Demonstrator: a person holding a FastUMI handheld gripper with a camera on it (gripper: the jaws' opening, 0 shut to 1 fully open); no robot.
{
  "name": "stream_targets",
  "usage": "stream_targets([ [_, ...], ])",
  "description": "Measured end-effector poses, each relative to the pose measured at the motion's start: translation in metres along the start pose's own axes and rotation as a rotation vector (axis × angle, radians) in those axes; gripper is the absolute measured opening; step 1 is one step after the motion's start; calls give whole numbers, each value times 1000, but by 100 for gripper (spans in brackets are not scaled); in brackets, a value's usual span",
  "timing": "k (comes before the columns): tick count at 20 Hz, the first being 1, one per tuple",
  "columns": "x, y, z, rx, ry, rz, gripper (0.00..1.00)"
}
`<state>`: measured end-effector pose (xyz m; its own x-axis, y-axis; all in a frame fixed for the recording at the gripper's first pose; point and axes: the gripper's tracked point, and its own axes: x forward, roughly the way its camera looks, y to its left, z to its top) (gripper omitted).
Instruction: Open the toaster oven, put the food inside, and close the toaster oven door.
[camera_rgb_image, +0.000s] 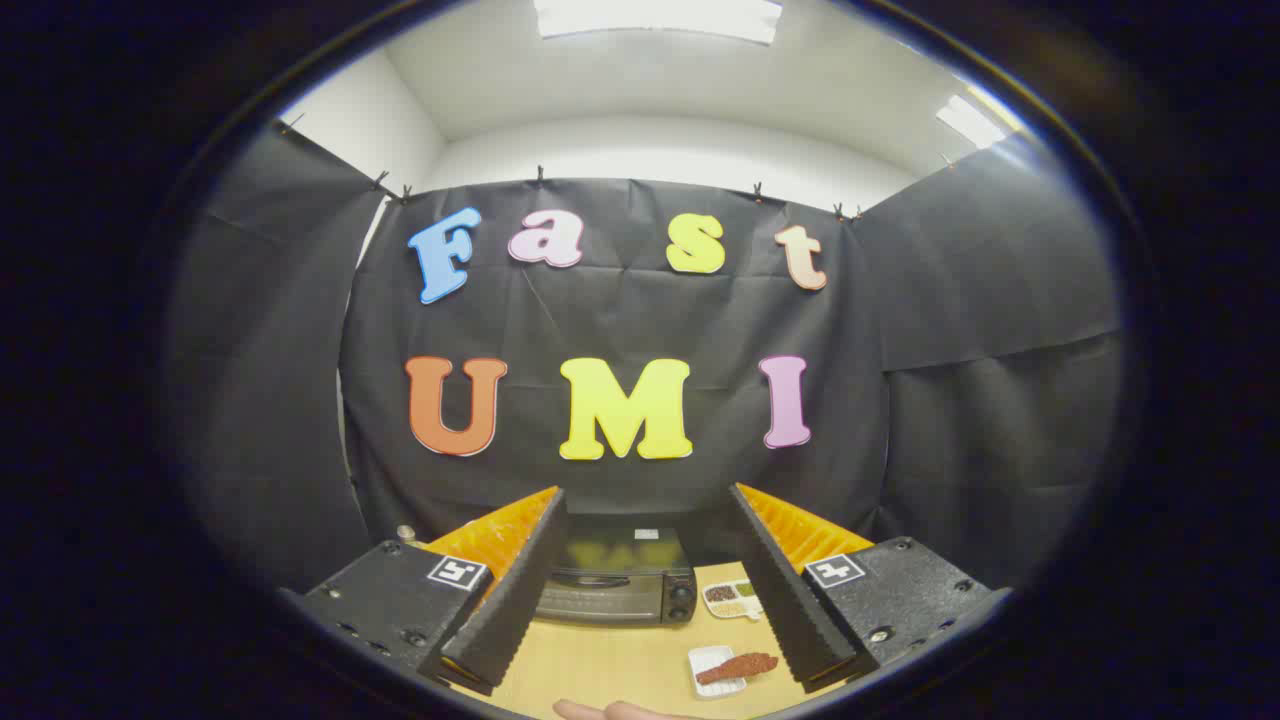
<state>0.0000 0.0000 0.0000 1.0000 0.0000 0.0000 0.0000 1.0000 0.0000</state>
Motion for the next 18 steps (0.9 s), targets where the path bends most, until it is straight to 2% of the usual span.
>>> stream_targets([
  [8,-5,7,8,-27,-23,13,100],
  [12,1,12,3,16,-24,26,100],
  [15,19,14,-11,21,5,18,100],
  [18,57,17,-42,20,54,1,100],
])
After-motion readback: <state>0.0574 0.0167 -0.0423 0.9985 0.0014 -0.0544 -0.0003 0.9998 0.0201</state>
